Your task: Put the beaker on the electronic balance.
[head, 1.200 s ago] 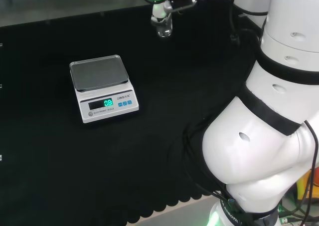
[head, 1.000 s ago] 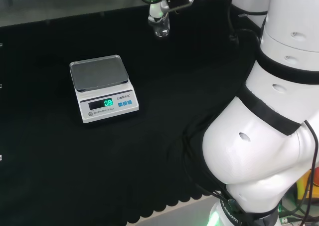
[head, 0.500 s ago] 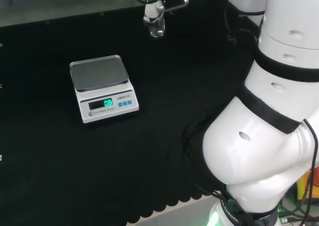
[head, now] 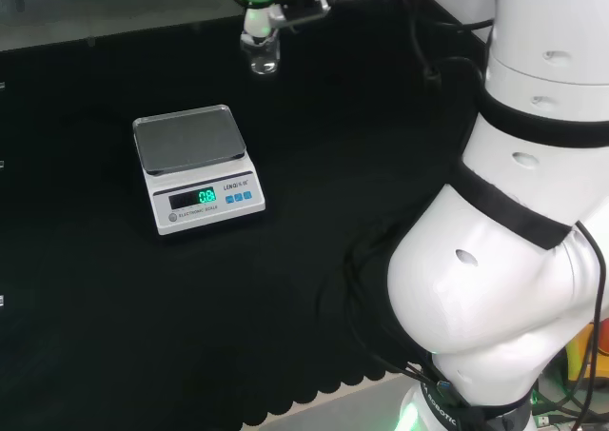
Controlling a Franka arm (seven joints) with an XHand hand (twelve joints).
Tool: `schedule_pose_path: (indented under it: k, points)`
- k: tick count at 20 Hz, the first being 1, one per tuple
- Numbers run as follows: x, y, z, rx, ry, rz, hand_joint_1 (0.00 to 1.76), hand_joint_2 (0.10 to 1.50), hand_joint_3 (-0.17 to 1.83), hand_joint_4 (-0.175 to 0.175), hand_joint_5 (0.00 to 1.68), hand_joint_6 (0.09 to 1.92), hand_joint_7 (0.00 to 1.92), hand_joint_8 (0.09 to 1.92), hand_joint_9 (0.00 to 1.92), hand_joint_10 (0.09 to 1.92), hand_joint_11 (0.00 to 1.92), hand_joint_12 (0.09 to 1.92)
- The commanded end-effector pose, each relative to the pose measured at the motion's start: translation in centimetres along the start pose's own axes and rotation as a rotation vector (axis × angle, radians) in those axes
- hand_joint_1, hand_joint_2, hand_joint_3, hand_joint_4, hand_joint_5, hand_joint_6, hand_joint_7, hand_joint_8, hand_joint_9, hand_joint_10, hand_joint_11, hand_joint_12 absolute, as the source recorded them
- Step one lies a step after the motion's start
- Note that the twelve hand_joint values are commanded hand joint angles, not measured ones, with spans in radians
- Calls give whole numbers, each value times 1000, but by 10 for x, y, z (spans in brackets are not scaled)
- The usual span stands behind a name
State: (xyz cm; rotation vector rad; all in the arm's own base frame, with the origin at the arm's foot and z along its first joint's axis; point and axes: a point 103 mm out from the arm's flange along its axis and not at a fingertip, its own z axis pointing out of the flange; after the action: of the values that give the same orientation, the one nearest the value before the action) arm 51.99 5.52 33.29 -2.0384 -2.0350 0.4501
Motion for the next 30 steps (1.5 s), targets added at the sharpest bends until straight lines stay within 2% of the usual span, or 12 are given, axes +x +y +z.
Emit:
schedule_pose_path:
  k: [1,7,15,28,30]
  points:
    - [48,18,4,6,50,-101,1202,695,683,-161,876,720,913,760,1333,117,1406,615]
    - [83,35,15,32,59,-154,1205,695,685,-165,879,722,921,760,1345,115,1407,613]
    - [111,56,40,87,55,-177,1206,694,687,-167,881,724,924,757,1356,107,1408,610]
    - [126,78,74,147,91,-172,1208,692,689,-165,883,725,930,756,1365,96,1414,607]
    - [122,79,75,147,102,-175,1209,692,689,-165,883,726,931,756,1365,94,1414,606]
